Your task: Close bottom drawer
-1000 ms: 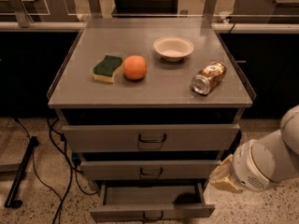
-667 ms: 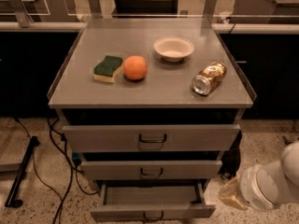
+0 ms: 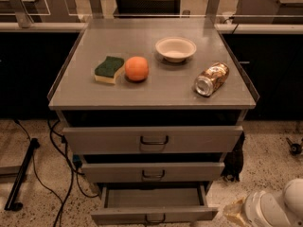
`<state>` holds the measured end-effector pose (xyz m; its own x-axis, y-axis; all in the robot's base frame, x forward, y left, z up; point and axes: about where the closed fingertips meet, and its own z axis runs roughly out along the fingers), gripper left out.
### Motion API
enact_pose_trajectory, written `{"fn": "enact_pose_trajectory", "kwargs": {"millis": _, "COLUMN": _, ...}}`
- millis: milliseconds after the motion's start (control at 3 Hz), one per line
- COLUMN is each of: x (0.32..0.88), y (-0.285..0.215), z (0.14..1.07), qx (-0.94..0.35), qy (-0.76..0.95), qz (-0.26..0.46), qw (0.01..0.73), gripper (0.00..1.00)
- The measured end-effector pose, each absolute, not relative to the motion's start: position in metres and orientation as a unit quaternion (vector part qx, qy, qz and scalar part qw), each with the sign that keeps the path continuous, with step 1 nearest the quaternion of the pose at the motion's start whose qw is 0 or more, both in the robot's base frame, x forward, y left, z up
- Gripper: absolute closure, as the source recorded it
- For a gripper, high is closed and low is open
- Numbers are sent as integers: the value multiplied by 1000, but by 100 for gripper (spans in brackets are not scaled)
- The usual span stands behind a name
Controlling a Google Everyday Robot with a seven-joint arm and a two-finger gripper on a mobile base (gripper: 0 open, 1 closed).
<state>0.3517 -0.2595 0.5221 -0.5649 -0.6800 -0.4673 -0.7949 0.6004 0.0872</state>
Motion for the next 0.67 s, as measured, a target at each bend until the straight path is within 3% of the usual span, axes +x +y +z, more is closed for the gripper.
{"fn": "enact_pose_trajectory", "kwargs": {"millis": 667, "x": 338, "y": -248, "z": 485, "qx": -416, "qy": 873, "qz": 181, "qw": 180, "gripper": 100}}
